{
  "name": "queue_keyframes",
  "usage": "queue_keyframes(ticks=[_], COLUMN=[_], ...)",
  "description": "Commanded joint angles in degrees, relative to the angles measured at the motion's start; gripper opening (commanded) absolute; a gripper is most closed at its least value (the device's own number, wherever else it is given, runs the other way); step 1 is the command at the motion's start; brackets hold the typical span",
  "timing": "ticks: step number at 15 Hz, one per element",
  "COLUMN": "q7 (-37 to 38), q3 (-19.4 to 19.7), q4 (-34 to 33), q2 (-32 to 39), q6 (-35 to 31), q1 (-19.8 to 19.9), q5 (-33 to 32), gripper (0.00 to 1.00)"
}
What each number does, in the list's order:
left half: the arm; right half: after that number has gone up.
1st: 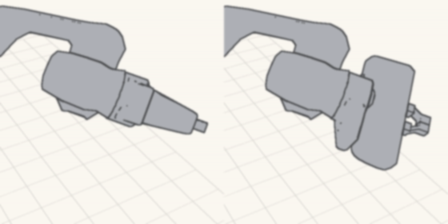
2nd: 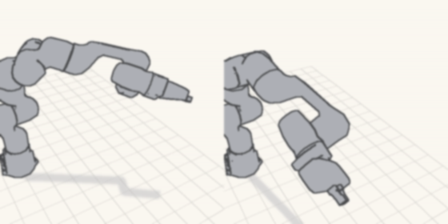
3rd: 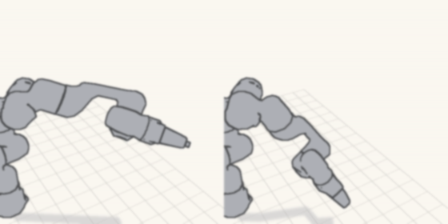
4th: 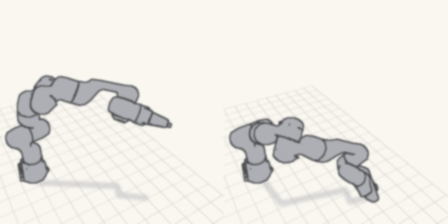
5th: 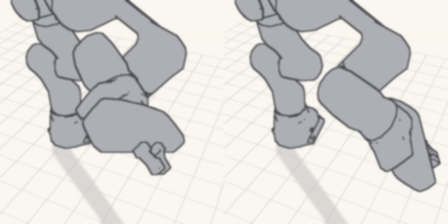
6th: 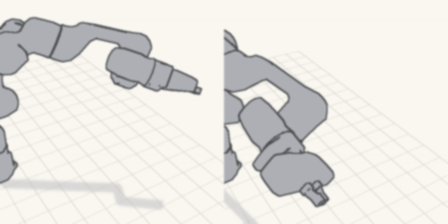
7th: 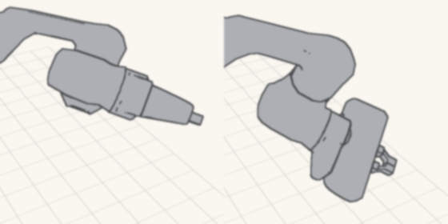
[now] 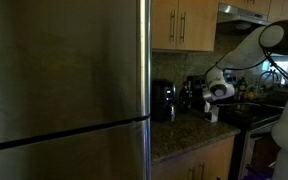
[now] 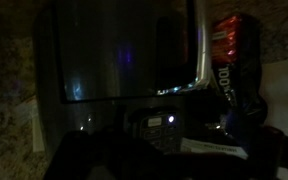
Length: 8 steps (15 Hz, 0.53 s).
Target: Open the air fryer
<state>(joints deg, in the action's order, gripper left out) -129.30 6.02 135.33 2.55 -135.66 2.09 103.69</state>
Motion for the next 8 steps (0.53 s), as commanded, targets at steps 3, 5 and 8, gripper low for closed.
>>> queue_keyframes(ticks=[3,5,8], q7=[17.43,16.25,15.75], q3=[0.61,0.68,0.24], q4=[-0.88,-1.32,-1.03], q2=[-0.22,-0.26,-0.32], q6=[14.78,17.02,14.91], q1=[2.26,2.53,2.22], q5=[-20.73,-20.14,-18.87], gripper=[1.0,1.0,1.0])
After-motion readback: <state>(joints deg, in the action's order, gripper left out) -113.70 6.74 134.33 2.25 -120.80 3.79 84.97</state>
